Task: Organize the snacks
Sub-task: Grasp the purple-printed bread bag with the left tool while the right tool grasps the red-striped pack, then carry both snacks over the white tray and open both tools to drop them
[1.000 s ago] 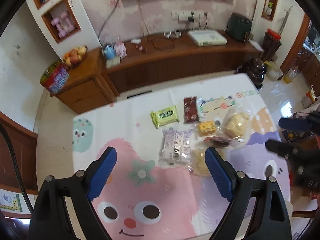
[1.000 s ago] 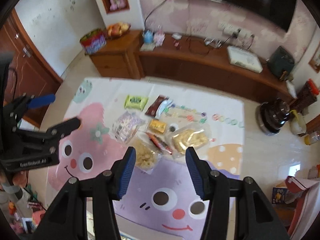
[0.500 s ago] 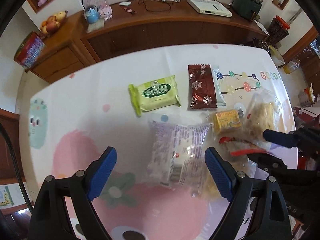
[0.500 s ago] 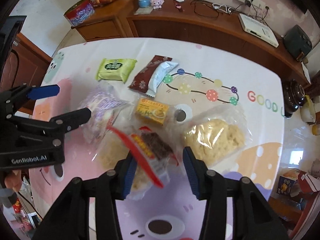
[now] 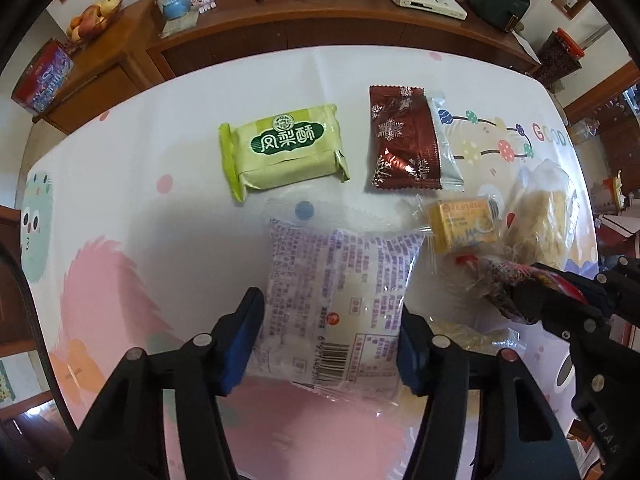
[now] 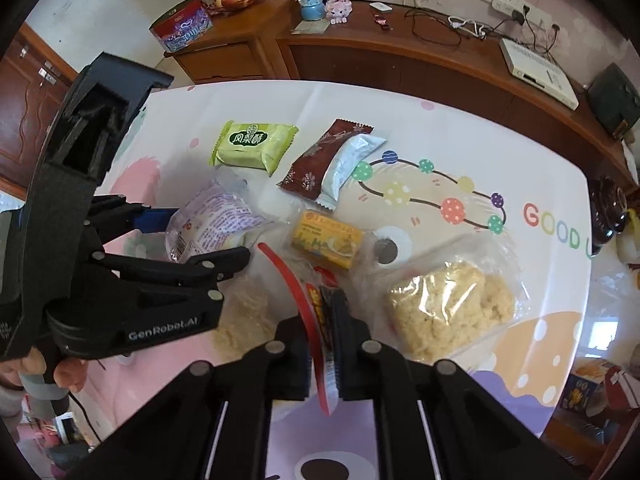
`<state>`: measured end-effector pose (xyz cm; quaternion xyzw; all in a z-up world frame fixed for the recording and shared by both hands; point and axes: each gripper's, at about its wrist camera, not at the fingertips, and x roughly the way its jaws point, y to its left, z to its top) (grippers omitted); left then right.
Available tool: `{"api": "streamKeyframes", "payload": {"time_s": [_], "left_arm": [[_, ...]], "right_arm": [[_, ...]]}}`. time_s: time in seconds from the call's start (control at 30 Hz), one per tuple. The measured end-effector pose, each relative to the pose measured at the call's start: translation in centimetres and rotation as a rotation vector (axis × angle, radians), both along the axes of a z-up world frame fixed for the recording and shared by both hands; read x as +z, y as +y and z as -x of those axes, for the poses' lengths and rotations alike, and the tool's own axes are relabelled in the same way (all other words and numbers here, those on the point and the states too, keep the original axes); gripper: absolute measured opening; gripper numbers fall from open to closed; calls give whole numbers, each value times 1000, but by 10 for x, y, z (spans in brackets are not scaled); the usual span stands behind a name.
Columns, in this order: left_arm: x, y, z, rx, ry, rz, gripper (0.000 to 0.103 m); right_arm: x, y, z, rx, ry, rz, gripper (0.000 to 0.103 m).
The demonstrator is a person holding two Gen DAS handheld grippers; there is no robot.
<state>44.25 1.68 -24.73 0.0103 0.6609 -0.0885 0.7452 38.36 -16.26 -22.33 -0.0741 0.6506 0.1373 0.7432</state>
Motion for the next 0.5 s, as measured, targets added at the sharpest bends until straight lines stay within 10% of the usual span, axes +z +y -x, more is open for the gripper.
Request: {"api": "streamKeyframes", "payload": {"time_s": [0.5], "left_arm": [[108,12,71,17,-217,-24,45]], "right_arm": [[80,-23,32,-97,-123,-77,7]]}}
